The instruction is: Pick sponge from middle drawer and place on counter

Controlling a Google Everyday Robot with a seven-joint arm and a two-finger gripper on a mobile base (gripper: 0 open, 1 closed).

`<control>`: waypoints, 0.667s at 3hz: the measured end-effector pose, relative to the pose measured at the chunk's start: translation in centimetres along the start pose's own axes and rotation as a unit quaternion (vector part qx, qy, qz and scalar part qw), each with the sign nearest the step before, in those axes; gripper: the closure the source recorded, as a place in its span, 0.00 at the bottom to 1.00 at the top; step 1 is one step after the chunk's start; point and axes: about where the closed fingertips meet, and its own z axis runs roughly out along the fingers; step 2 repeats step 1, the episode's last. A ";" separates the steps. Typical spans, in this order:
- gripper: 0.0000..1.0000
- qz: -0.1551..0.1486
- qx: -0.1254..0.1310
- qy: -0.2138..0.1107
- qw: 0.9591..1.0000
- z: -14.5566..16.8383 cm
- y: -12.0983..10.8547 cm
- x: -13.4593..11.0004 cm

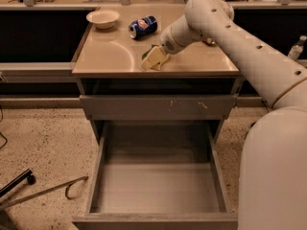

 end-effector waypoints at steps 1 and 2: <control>0.00 0.000 0.000 0.000 1.000 0.0 0.0 0.0; 0.00 0.000 0.000 0.000 1.000 0.0 0.0 0.0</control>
Offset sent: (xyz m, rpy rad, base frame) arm 0.0000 0.0000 0.0000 0.0000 0.0000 0.0000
